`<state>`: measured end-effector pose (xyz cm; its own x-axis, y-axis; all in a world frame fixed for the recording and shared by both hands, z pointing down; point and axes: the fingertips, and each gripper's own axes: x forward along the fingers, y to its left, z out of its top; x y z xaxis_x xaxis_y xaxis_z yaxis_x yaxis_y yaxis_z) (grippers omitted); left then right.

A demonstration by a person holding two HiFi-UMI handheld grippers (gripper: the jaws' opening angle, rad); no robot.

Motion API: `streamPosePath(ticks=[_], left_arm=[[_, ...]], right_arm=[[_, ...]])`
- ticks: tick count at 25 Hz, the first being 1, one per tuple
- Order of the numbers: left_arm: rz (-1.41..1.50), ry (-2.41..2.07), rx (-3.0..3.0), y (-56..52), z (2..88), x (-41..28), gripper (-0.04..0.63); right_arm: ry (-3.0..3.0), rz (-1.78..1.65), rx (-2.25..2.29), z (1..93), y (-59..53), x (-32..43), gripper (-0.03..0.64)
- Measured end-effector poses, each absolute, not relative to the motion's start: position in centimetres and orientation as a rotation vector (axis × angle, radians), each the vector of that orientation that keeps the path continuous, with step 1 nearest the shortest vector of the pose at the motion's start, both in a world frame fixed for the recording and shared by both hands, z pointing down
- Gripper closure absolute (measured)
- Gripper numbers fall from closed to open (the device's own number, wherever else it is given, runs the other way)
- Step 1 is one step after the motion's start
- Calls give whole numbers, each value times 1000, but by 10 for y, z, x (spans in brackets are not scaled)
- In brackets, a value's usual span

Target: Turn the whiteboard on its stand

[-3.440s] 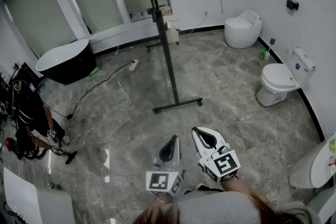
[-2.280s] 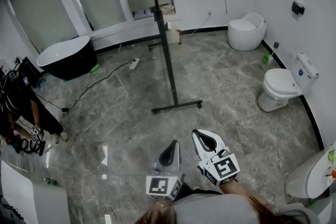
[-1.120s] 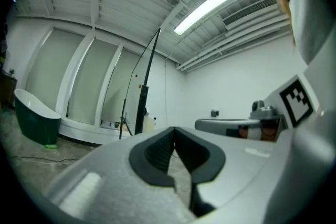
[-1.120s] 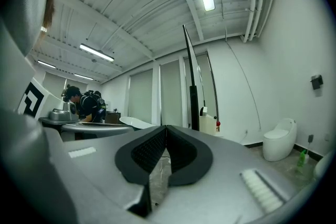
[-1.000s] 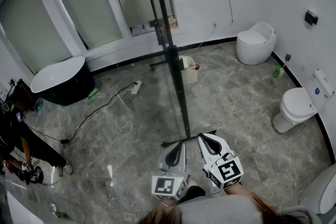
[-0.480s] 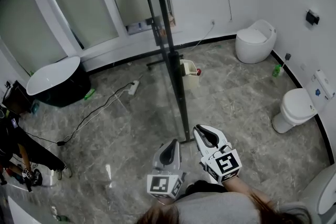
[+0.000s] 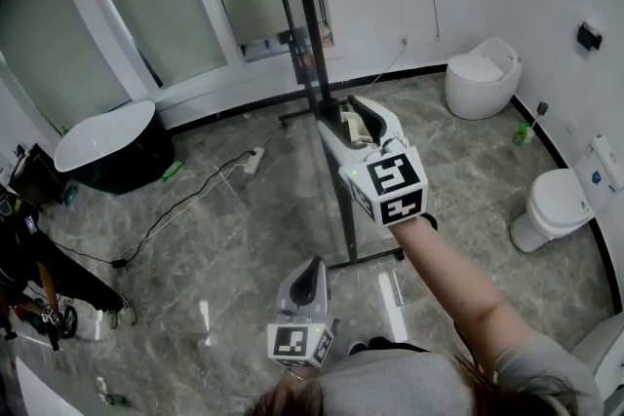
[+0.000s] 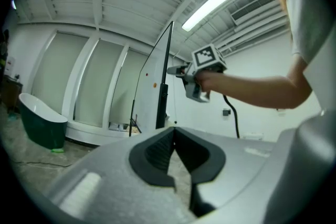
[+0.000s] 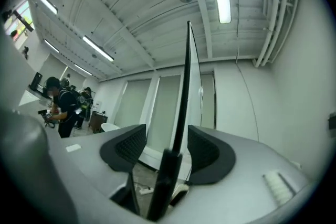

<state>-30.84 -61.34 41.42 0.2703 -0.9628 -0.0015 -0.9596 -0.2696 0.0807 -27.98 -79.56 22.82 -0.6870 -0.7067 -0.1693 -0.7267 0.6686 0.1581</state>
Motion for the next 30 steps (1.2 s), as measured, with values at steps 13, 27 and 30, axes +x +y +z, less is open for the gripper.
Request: streamPosePath(ticks=[13, 27, 30], left_arm=[[-2, -1967, 2356, -595, 428, -346, 594], [-11, -1979, 2360, -598, 427, -343, 594], [-18, -1976, 2365, -598, 426, -337, 594]], right_arm=[[2882, 255, -1399, 188, -927, -341, 418], [2671, 5, -1554, 188, -933, -330, 561], [2662, 16, -1582, 187, -930, -326, 572]])
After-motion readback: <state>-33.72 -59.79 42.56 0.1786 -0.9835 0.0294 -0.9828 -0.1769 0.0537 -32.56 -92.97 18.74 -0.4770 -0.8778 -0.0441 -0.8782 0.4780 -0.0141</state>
